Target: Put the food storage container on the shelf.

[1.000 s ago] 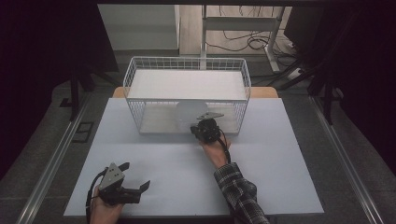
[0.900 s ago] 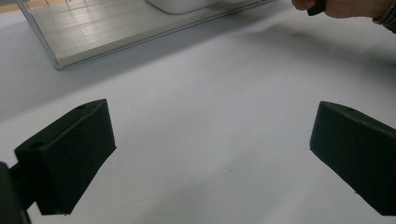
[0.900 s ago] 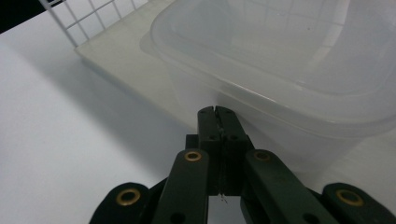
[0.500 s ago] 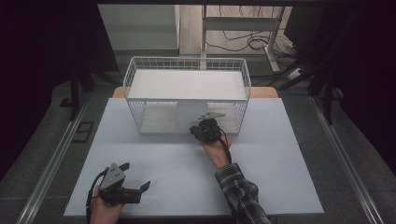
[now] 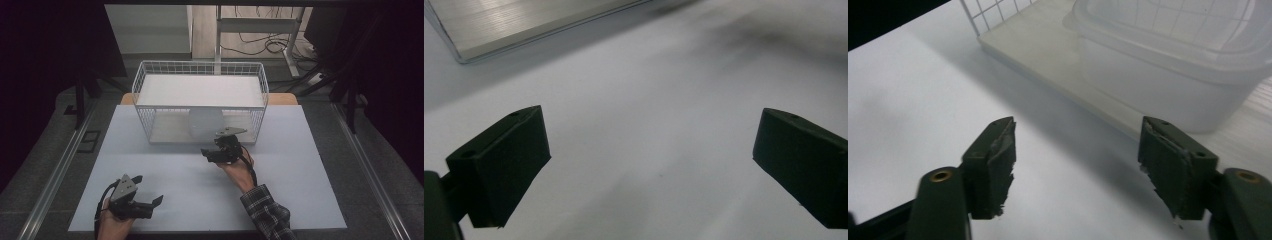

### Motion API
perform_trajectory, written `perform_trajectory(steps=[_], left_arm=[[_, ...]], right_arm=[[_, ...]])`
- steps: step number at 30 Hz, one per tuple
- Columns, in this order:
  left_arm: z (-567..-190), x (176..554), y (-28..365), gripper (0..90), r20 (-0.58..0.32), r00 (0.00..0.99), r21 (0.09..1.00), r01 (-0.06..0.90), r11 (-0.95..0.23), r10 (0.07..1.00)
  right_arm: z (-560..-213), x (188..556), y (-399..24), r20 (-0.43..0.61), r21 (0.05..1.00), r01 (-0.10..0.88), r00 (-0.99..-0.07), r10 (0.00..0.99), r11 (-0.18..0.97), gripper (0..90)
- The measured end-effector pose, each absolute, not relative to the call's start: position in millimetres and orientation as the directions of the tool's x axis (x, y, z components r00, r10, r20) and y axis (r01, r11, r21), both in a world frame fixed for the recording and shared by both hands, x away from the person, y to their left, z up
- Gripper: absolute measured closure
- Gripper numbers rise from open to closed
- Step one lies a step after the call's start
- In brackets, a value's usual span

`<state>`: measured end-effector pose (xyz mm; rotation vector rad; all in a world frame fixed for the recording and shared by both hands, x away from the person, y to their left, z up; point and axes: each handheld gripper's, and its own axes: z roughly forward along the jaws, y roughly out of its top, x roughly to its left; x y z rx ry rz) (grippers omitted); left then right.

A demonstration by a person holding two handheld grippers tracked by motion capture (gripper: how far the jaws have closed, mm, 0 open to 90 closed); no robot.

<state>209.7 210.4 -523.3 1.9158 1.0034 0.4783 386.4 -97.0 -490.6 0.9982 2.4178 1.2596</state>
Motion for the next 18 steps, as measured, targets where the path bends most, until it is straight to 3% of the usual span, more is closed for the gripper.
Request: perform_trajectory(steps=[11,18], left_arm=[[-527,212,210,0.0,-0.09,0.604,0.831,0.484,-0.275,0.792],[-528,213,208,0.0,-0.074,0.61,0.831,0.475,-0.289,0.789]], right_arm=[[-491,362,-112,0.109,0.794,0.456,-0.758,0.643,0.402,9.3],[-491,350,-121,0.085,0.782,0.453,-0.758,0.647,0.428,3.0]])
